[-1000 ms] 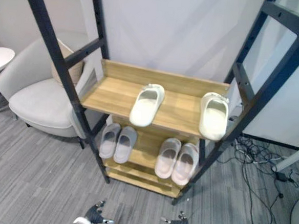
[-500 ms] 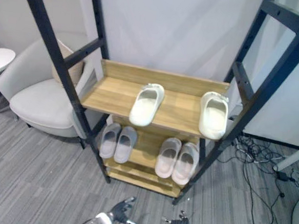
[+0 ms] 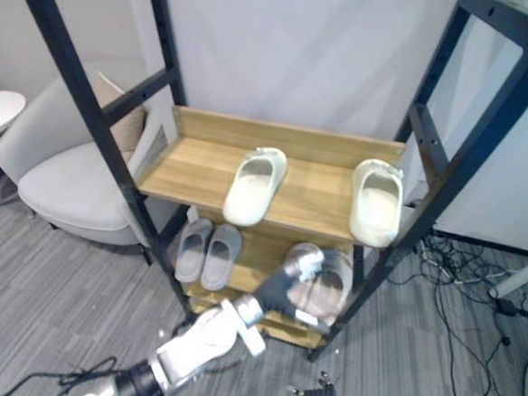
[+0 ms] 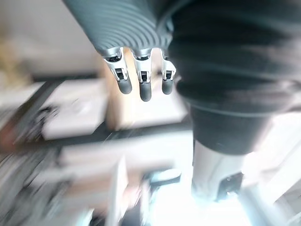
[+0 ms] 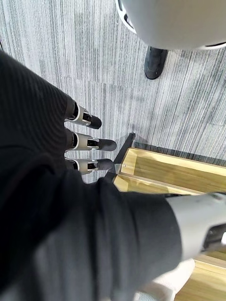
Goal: Organize the slippers on the shoe rack
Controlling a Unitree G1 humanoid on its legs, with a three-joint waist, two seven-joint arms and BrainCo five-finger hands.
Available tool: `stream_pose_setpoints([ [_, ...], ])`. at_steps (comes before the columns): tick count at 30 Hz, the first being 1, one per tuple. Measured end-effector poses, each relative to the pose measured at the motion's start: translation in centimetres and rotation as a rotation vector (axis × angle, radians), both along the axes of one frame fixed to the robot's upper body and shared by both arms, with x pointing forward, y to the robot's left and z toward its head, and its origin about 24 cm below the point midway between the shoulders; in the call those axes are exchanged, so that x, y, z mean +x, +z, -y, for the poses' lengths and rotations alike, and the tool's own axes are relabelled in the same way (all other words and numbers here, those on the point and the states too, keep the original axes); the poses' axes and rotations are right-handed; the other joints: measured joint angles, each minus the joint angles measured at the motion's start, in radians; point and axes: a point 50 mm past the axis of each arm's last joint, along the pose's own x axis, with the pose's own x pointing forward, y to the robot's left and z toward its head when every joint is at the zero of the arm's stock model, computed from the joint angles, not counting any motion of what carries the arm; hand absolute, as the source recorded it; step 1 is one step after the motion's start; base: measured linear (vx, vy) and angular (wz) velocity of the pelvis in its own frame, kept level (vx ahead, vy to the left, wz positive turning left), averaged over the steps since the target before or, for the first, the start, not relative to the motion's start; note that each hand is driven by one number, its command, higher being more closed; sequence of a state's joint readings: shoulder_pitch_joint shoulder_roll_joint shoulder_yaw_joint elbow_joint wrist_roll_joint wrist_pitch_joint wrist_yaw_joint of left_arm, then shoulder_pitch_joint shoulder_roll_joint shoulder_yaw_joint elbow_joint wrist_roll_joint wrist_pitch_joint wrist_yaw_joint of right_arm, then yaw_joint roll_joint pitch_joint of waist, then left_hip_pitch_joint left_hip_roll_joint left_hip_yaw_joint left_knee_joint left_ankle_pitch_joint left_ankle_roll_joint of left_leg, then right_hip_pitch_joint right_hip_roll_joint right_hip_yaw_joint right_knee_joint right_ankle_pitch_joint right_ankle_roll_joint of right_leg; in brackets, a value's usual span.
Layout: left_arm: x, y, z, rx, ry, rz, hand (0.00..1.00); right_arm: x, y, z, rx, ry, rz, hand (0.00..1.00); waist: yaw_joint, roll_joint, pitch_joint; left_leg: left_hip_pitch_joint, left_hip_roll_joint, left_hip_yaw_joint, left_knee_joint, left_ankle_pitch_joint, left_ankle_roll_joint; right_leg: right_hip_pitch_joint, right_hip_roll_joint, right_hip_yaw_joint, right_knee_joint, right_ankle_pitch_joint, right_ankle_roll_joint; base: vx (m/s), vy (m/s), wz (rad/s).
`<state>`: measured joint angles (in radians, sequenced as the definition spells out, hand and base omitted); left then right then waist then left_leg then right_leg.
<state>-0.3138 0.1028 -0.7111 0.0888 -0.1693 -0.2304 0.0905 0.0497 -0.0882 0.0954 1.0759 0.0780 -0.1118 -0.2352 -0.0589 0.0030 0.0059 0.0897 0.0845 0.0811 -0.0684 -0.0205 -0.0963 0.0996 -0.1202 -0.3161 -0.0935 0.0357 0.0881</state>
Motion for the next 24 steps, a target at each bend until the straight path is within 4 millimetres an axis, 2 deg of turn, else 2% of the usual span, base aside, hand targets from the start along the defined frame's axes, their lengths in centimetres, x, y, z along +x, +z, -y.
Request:
stream_pose_setpoints([
  [5,2.0,1.9,-1.4,-0.036,0.125,0.061,0.00,0.2,0.0,-0.2,0.004,0.007,-0.003,0.00,-0.003,-0.010,0.005,0.000,-0.001,0.004,0.000,-0.001,0.001,-0.002,-0.002,0.002,-0.003,0.001,0.000,-0.01,0.002,-0.01],
  [8,3.8,2.7,-2.4,-0.019,0.211,0.097,0.00,0.3,0.0,-0.3,0.012,0.012,0.000,0.00,-0.008,-0.013,0.008,0.000,-0.001,0.006,0.000,-0.001,0.001,-0.004,-0.002,0.002,-0.003,0.002,0.000,0.00,0.000,0.00],
  [10,5.8,3.4,-3.8,-0.006,0.326,0.114,0.00,0.4,0.0,-0.3,0.020,0.017,0.003,0.00,-0.015,-0.015,0.009,-0.001,-0.002,0.014,0.000,-0.001,0.001,-0.009,-0.003,0.006,-0.003,0.004,0.000,-0.01,0.005,-0.09],
  [13,7.2,3.9,-4.9,-0.001,0.409,0.127,0.00,0.4,0.1,-0.3,0.024,0.005,0.007,0.00,-0.017,-0.017,0.011,-0.003,-0.002,0.022,0.000,-0.002,0.002,-0.015,-0.003,0.015,-0.003,0.007,0.000,-0.01,0.007,-0.10],
  [15,8.8,4.3,-6.4,0.018,0.514,0.124,0.00,0.5,0.1,-0.3,0.026,0.004,0.010,0.00,-0.030,-0.020,0.014,-0.002,-0.004,0.024,0.000,-0.002,0.003,-0.016,-0.005,0.017,-0.003,0.008,0.001,-0.01,0.002,-0.02],
  [19,10.4,4.7,-9.1,0.060,0.654,0.130,0.00,0.7,0.3,-0.4,0.015,0.033,0.030,0.00,-0.040,-0.019,0.018,-0.004,-0.003,0.049,0.000,-0.008,0.004,-0.033,-0.004,0.043,-0.003,0.013,0.001,-0.01,0.010,-0.19],
  [21,11.8,5.1,-10.9,0.144,0.752,0.145,0.00,0.8,0.4,-0.3,0.023,0.015,0.036,0.00,-0.048,-0.020,0.028,-0.004,-0.004,0.071,0.000,-0.011,0.005,-0.046,-0.005,0.063,-0.003,0.018,0.003,0.00,0.013,-0.26],
  [24,12.9,6.2,-12.3,0.257,0.810,0.205,0.00,1.0,0.6,-0.2,0.031,0.004,0.059,0.00,-0.055,-0.017,0.040,-0.010,-0.005,0.089,0.000,-0.015,0.005,-0.064,-0.005,0.082,-0.003,0.021,0.003,0.00,0.006,-0.19],
])
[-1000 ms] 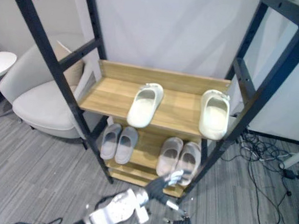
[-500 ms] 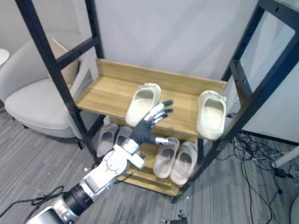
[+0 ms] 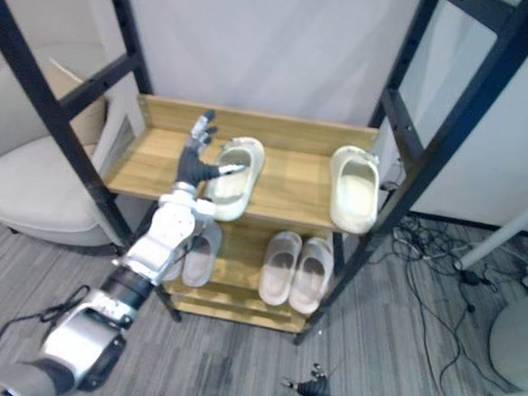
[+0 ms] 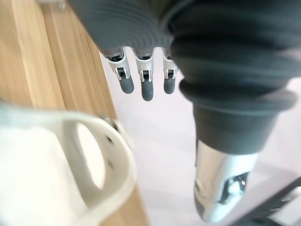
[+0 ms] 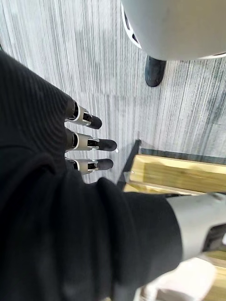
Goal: Organize the slippers on the shoe rack
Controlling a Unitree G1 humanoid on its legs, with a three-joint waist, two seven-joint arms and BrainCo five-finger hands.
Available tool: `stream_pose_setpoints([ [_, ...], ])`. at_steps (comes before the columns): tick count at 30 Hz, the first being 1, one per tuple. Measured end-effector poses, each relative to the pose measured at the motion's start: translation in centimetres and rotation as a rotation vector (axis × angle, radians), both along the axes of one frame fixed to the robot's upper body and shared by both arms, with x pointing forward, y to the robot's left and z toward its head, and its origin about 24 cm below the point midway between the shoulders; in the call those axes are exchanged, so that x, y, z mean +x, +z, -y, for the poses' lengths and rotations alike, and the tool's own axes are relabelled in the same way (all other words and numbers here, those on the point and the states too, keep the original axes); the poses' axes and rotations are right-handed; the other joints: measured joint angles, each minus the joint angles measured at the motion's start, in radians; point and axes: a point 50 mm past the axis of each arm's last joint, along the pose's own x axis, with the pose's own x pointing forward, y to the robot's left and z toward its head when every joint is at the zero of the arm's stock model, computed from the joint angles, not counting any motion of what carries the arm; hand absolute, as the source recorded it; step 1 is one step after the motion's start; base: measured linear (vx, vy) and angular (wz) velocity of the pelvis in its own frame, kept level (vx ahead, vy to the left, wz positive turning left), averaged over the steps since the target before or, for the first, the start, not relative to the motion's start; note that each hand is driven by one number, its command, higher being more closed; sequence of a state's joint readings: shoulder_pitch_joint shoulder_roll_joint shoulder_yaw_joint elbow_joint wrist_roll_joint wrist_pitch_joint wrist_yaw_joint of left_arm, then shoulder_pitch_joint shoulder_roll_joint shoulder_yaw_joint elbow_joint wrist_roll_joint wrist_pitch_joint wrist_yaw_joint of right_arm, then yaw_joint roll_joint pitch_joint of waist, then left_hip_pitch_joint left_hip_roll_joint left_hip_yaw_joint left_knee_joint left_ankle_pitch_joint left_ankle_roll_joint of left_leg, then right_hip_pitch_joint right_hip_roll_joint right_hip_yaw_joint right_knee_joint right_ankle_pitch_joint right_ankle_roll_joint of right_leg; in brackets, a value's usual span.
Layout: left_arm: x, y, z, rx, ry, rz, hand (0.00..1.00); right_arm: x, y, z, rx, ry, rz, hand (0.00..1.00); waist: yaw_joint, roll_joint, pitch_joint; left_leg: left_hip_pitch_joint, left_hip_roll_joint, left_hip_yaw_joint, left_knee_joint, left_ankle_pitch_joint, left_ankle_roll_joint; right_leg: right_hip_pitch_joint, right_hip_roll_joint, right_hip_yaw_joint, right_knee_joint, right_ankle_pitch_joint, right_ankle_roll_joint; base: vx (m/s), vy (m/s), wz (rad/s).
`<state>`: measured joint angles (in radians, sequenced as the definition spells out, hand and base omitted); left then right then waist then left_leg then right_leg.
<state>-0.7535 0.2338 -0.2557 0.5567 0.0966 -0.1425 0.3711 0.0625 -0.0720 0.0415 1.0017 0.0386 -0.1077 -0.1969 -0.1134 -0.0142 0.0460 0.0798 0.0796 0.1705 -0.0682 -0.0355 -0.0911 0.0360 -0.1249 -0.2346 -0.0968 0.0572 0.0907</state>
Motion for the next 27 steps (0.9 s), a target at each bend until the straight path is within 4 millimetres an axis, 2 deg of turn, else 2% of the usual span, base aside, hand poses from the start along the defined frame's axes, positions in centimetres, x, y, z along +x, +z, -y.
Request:
stream_pose_setpoints([
  [3,0.6,1.0,-1.4,0.130,0.056,0.028,0.00,0.2,0.1,0.1,0.009,-0.005,0.012,0.00,-0.004,0.009,0.007,-0.010,-0.002,0.015,0.000,0.000,0.000,-0.019,0.000,0.027,0.005,0.007,0.000,0.02,-0.001,-0.23],
  [5,0.6,1.1,-1.6,0.172,0.069,0.035,0.00,0.2,0.1,0.2,0.015,-0.014,0.019,0.00,-0.009,0.013,0.009,-0.008,-0.003,0.015,0.001,-0.002,0.002,-0.019,0.000,0.029,0.007,0.008,-0.001,0.03,-0.005,-0.13],
  [17,1.4,2.1,-1.4,0.472,0.103,0.079,0.00,0.6,0.4,0.5,0.029,-0.017,0.048,0.00,-0.015,0.036,0.023,-0.027,-0.008,0.036,0.004,-0.005,0.006,-0.055,-0.003,0.053,0.000,0.025,-0.003,-0.04,-0.012,-0.07],
  [21,1.7,2.9,-0.9,0.564,0.109,0.105,0.00,0.8,0.6,0.9,0.021,-0.023,0.066,0.00,-0.015,0.053,0.027,-0.041,-0.007,0.036,0.004,-0.004,0.005,-0.071,-0.003,0.053,0.001,0.025,-0.003,-0.02,-0.011,0.00],
  [27,2.3,3.7,0.0,0.680,0.093,0.118,0.00,0.9,0.6,1.0,0.026,-0.037,0.073,0.00,-0.021,0.060,0.030,-0.044,-0.008,0.037,0.004,-0.004,0.005,-0.071,-0.003,0.054,0.007,0.026,-0.003,0.02,-0.009,0.00],
])
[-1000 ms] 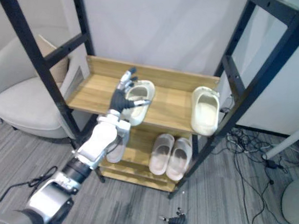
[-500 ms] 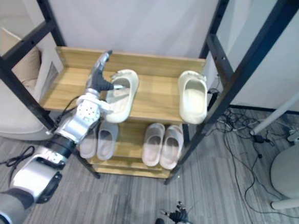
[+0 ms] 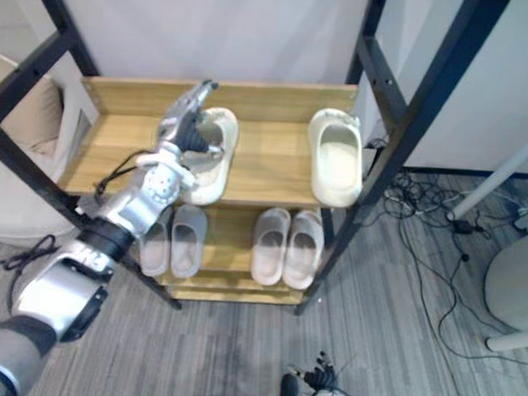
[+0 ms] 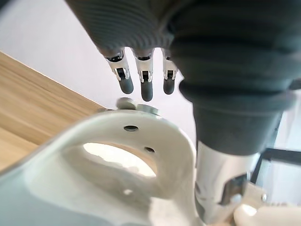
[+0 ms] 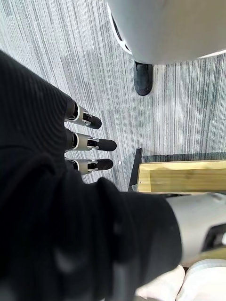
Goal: Organize the slippers on the shoe rack
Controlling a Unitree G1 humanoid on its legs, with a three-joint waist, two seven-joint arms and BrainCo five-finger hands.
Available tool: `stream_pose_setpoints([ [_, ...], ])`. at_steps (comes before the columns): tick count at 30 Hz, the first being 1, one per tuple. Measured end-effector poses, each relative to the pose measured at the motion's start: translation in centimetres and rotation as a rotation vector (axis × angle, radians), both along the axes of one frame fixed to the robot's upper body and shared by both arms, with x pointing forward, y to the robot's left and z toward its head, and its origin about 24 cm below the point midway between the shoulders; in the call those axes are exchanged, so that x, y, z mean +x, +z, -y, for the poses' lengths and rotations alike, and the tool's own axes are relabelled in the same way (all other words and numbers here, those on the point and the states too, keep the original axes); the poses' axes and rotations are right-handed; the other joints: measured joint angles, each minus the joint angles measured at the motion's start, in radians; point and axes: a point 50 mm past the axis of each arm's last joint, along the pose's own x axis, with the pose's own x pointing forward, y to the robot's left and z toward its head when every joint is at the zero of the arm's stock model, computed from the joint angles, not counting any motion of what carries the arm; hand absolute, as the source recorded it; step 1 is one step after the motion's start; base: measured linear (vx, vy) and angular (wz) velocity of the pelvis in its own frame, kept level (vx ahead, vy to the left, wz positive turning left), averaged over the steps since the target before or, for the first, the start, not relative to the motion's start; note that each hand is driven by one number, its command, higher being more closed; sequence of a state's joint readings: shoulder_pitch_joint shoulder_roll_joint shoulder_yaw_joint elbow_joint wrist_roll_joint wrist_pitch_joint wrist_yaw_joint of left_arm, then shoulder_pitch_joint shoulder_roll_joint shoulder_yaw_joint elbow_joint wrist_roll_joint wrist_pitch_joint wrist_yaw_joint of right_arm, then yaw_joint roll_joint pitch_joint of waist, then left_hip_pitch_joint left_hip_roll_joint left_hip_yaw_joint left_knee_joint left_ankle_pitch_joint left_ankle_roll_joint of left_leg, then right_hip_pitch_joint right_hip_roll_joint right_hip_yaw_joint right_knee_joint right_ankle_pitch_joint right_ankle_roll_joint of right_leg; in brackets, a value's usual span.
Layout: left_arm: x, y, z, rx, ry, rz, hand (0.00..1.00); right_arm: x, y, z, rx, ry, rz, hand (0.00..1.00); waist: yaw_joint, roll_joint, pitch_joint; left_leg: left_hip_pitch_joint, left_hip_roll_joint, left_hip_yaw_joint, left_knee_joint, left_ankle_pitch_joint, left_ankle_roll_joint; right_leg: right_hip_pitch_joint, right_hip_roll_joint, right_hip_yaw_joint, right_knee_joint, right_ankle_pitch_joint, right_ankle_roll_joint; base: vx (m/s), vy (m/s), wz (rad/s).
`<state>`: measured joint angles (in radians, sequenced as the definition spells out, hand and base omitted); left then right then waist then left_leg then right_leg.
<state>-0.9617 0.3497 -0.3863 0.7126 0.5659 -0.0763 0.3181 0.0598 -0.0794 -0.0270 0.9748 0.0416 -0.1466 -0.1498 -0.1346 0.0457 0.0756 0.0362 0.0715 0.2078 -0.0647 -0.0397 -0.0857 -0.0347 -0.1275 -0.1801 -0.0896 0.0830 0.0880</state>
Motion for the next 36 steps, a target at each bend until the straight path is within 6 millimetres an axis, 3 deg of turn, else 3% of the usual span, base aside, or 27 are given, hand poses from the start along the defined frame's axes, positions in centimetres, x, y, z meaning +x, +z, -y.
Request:
stream_pose_setpoints([
  [6,0.3,0.1,-0.4,0.069,0.011,-0.008,0.00,0.2,0.1,0.0,0.001,0.002,0.008,0.00,-0.006,0.006,0.004,0.000,-0.001,0.002,0.000,0.000,0.000,-0.002,-0.001,0.002,-0.004,0.004,-0.003,-0.04,-0.016,-0.02],
  [14,0.6,0.9,-1.2,0.079,0.021,-0.017,0.00,0.4,0.3,0.2,-0.003,0.004,0.020,0.00,-0.013,0.034,0.015,0.000,0.001,0.004,0.000,0.000,0.000,-0.004,0.000,0.004,-0.003,0.005,-0.003,-0.02,-0.010,-0.01],
  [36,0.3,2.2,-4.0,0.131,0.040,-0.018,0.00,0.8,0.4,0.6,0.002,0.017,0.027,0.00,-0.019,0.057,0.025,-0.019,-0.011,-0.030,0.015,0.001,0.002,0.001,-0.012,-0.027,0.000,0.006,-0.001,0.00,-0.002,0.03],
])
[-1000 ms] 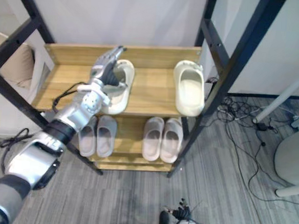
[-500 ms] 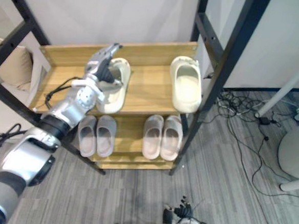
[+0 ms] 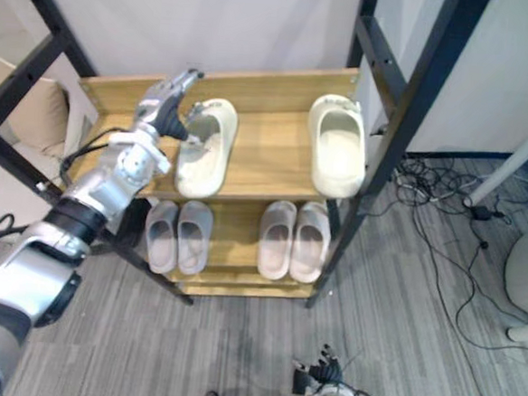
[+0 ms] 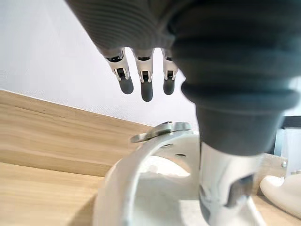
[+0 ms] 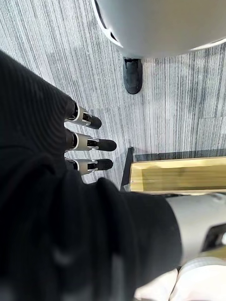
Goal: Organize the slippers on the shoe rack
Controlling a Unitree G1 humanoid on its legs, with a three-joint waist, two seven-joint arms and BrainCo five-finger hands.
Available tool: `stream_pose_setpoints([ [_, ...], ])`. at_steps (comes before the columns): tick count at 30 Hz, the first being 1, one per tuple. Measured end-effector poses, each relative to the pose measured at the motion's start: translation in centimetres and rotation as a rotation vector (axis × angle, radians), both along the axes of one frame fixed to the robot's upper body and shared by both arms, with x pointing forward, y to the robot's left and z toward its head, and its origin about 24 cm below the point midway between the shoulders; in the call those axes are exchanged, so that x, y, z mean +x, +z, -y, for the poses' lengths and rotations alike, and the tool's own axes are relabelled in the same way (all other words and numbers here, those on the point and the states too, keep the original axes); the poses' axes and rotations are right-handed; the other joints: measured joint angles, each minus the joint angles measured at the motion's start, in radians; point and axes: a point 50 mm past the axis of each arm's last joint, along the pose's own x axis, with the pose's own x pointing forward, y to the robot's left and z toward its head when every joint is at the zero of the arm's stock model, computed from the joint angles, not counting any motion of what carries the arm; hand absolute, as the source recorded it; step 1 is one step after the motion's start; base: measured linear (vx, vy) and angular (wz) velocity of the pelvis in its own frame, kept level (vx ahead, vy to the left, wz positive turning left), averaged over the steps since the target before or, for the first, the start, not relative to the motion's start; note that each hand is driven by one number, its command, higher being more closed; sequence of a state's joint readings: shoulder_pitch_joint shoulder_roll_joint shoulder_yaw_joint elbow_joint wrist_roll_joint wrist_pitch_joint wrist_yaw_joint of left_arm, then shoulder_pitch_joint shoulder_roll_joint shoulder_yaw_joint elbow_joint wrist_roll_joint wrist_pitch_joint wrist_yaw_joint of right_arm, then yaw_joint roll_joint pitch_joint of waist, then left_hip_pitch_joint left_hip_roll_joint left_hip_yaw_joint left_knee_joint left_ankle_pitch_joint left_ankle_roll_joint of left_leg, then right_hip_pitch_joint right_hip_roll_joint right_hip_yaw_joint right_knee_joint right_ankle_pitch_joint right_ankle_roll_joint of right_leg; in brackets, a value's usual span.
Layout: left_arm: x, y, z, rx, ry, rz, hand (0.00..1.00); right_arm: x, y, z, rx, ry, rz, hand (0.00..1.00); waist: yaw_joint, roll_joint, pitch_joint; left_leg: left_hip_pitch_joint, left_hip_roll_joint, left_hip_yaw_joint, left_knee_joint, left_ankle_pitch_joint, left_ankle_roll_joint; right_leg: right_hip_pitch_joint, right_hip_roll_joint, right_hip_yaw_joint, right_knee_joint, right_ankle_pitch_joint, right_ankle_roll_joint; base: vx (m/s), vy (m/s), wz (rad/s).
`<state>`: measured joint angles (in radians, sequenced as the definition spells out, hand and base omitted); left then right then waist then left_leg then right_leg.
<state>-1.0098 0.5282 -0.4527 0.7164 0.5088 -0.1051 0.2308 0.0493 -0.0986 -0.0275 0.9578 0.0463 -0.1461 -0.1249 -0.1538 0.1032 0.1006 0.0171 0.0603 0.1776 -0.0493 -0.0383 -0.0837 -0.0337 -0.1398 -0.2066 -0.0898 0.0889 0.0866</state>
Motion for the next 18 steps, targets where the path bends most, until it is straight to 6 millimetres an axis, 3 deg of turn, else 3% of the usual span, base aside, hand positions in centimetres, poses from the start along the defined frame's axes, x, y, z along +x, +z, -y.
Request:
stream_pose_setpoints([
  [12,0.0,-0.2,-0.1,0.041,0.007,-0.005,0.00,0.0,0.1,0.3,-0.007,-0.001,0.001,0.00,-0.002,0.002,0.001,-0.007,-0.003,-0.006,0.000,0.002,0.003,-0.004,-0.003,-0.003,0.000,0.000,0.001,-0.01,-0.004,0.01],
  [18,0.5,1.1,0.2,0.056,0.017,0.014,0.00,0.1,0.1,0.4,-0.006,-0.003,0.005,0.00,-0.001,0.003,0.002,-0.019,-0.002,0.005,-0.001,0.002,0.003,-0.022,-0.003,0.010,0.000,0.001,0.002,-0.01,-0.011,-0.05],
])
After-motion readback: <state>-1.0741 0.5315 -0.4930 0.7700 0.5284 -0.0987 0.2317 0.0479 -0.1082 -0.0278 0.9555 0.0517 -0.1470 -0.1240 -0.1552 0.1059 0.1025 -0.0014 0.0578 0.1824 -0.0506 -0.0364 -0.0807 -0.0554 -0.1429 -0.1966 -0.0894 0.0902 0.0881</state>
